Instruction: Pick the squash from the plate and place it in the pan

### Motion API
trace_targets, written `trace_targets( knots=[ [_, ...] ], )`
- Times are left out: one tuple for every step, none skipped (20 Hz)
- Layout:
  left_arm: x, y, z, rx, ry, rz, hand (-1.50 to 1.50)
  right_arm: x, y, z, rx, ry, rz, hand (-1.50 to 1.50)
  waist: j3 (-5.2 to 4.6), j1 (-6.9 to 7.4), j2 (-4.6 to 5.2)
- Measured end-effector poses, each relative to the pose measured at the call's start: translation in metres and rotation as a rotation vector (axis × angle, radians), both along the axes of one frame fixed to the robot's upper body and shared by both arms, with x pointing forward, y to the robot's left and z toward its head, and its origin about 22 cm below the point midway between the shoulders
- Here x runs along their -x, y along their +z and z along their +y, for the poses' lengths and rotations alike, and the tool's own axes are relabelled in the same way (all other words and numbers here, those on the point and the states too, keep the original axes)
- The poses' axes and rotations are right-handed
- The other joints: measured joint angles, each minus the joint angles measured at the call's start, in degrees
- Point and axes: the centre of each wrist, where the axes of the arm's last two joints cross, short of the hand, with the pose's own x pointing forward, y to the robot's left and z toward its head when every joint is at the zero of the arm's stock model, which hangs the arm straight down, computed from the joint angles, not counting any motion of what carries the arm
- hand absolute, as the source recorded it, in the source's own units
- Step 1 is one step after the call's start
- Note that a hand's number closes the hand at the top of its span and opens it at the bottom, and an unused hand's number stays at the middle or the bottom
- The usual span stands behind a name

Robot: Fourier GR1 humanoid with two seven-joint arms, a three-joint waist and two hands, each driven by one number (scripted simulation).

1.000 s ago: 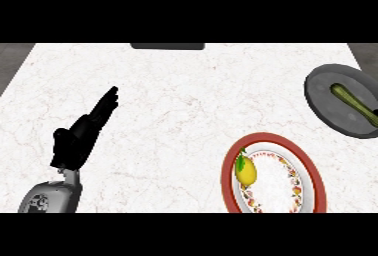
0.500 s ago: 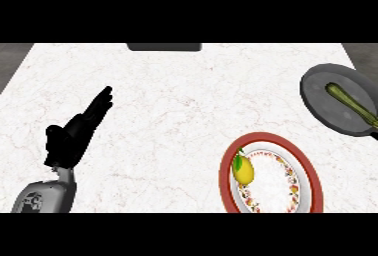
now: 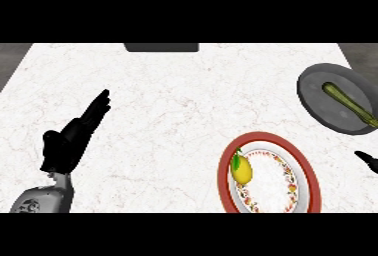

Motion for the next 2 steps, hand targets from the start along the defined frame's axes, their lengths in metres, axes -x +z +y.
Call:
trace_targets(
  knots=[
    [-0.0002, 0.0001, 0.0041, 0.001, 0.005, -0.002, 0.00, 0.0039, -0.0036, 0.0022, 0.005, 0.000, 0.001, -1.50, 0.00, -0.07, -0.02],
    [-0.0018, 0.0028, 0.0057, -0.001, 0.006, -0.008, 0.00, 0.0060, -0.0075, 0.0054, 0.007, -0.002, 0.003, -1.50, 0.00, -0.07, -0.02]
  ],
)
